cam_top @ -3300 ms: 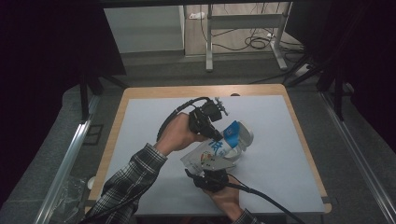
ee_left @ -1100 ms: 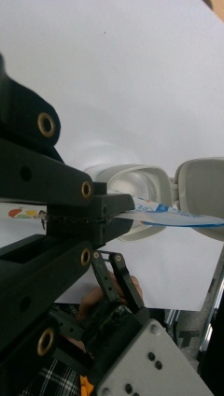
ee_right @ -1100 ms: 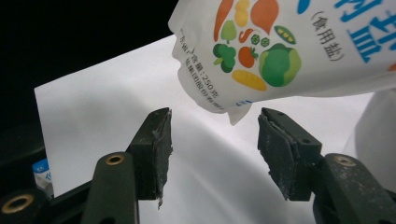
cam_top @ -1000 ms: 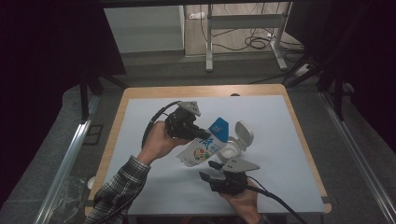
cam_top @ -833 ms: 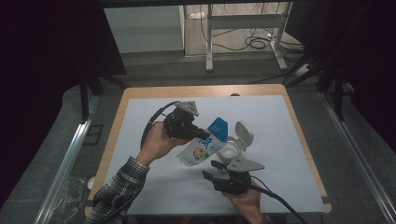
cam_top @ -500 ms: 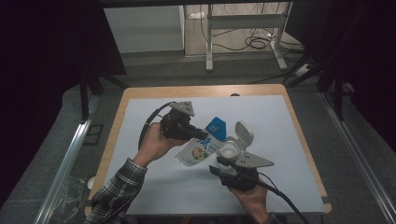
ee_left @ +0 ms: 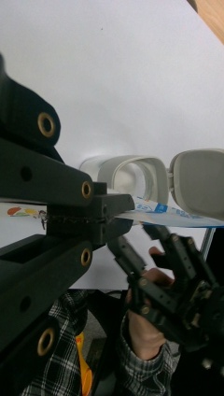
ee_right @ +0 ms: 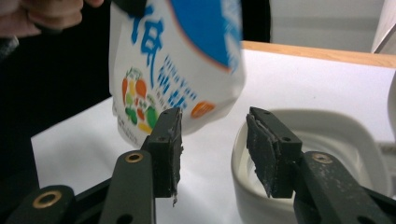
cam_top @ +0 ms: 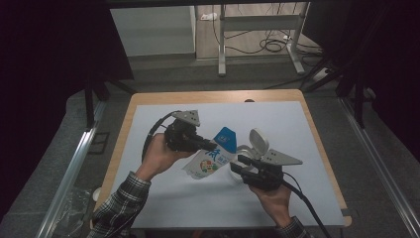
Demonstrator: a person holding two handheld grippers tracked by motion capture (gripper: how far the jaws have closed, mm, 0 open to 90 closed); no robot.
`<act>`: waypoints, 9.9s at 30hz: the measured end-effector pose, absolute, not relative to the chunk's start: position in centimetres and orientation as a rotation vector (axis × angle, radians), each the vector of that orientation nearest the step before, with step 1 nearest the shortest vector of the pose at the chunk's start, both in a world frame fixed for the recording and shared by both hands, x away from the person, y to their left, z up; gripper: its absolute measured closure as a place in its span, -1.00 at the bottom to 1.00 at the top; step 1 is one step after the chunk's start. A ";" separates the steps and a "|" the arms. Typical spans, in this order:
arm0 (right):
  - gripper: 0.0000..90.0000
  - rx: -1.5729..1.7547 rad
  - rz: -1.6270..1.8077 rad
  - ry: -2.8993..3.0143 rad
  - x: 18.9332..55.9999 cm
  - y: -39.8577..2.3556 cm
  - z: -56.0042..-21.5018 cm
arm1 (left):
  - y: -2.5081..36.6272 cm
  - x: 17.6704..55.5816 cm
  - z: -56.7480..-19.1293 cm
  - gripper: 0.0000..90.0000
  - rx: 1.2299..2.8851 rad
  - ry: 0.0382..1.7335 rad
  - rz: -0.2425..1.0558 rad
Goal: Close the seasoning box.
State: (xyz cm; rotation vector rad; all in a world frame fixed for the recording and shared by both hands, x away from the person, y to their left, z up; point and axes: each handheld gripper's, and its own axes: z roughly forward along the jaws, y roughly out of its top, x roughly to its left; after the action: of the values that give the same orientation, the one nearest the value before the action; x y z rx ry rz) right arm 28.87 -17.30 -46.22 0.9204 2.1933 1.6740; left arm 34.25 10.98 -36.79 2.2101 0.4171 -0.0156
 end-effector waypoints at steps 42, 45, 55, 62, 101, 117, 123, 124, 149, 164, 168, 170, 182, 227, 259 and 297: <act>1.00 0.794 1.630 2.334 30.7 -12.6 -43.5 | 14.8 33.5 -40.2 0.69 2.142 0.491 0.066; 1.00 0.794 1.604 2.333 30.9 -12.4 -43.4 | 14.8 33.4 -40.4 0.51 2.145 0.508 0.104; 1.00 0.807 1.571 2.330 31.4 -11.8 -43.0 | 15.3 32.8 -41.5 -0.25 2.143 0.625 0.237; 1.00 0.818 1.540 2.335 32.1 -10.9 -42.5 | 16.0 32.2 -42.7 -0.59 2.138 0.728 0.328; 1.00 0.829 1.328 2.361 36.9 -5.2 -43.1 | 16.4 27.8 -54.4 -1.00 2.232 1.094 0.491; 0.72 0.802 1.318 2.384 36.7 -5.6 -43.0 | 17.3 28.0 -55.3 -1.00 2.132 1.136 0.403; 0.52 0.796 1.320 2.382 36.7 -5.6 -42.9 | 17.3 28.0 -55.3 -1.00 2.132 1.135 0.405; 0.50 0.796 1.320 2.383 36.7 -5.6 -42.9 | 17.3 28.0 -55.3 -1.00 2.132 1.135 0.405; 0.04 0.803 1.285 2.381 36.0 -6.6 -42.3 | 17.3 28.0 -55.3 -1.00 2.131 1.135 0.404; 0.00 0.761 1.259 2.365 33.6 -8.3 -42.0 | 17.3 28.0 -55.3 -1.00 2.130 1.135 0.402; 0.00 0.786 1.271 2.369 33.2 -9.1 -42.1 | 17.3 28.0 -55.3 -1.00 2.129 1.135 0.403; 0.03 0.795 1.278 2.384 33.1 -9.7 -42.1 | 17.3 28.0 -55.3 -1.00 2.128 1.136 0.404; 0.66 0.739 1.286 2.350 31.5 -12.0 -41.9 | 17.3 28.0 -55.3 -1.00 2.128 1.139 0.402; 0.99 1.053 1.238 2.260 30.1 -23.9 -44.5 | 17.3 28.0 -55.3 -1.00 2.129 1.138 0.404; 0.98 1.038 1.315 2.245 32.1 -23.1 -43.8 | 17.3 27.9 -55.3 -1.00 2.126 1.140 0.403; 0.98 0.998 1.321 2.387 29.0 -21.5 -49.7 | 17.3 27.9 -55.3 -1.00 2.126 1.142 0.403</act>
State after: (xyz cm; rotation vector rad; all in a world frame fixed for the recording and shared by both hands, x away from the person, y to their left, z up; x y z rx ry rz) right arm 28.97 -21.53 -49.74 0.9977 2.3868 1.3210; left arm 27.92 17.28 -55.30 2.1262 1.1415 0.4028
